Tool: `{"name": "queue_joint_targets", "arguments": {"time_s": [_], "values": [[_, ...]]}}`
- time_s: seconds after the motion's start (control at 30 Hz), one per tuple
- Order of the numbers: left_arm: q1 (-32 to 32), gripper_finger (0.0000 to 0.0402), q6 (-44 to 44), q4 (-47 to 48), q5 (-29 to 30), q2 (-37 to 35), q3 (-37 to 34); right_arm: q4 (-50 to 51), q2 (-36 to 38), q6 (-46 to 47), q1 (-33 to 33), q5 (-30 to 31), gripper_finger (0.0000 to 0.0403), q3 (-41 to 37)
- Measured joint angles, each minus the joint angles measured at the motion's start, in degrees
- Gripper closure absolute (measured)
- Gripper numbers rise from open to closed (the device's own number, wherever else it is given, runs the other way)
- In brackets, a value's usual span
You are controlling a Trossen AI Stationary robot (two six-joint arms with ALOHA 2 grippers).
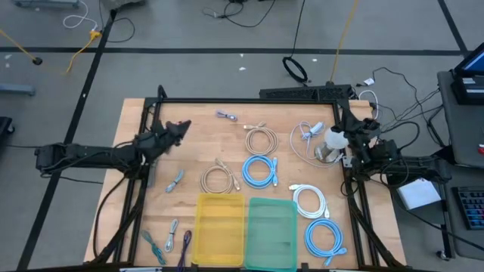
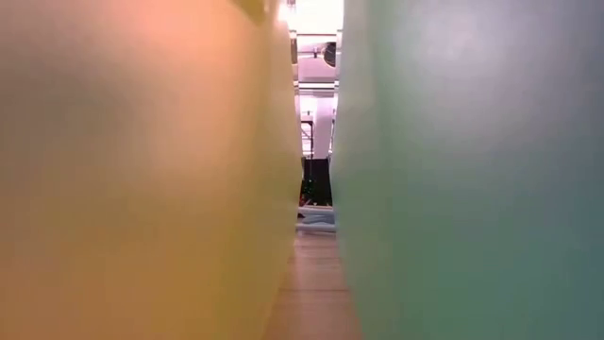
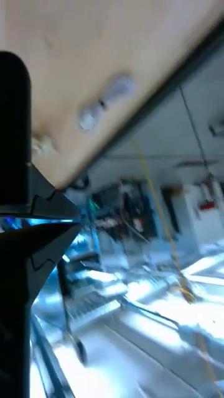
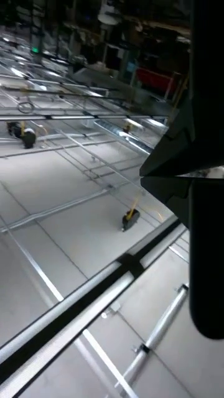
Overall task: Pick & Place USB Port
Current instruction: Put the small gray charger cable into the green bin
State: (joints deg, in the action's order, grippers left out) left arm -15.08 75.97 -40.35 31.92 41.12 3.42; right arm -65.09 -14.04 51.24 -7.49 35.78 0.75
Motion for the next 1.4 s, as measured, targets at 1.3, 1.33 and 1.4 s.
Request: {"name": "queue_joint_targets", "arguments": {"time_s": [1.3,1.33,1.4], "values": [[-12.17,0.035,-78.38,107.3,-25.88,23.98,77.81,96.32,-50.67,-49.97,-0.04,-14.88,0.0195,75.97],[-12.21,0.034,-79.23,107.56,-25.74,25.36,76.72,96.21,-51.45,-49.4,-0.03,-14.99,0.019,75.97],[-12.27,0.0315,-81.79,107.48,-24.52,28.73,74.74,96.24,-52.52,-47.61,-0.02,-15.04,0.0184,75.97]]}}
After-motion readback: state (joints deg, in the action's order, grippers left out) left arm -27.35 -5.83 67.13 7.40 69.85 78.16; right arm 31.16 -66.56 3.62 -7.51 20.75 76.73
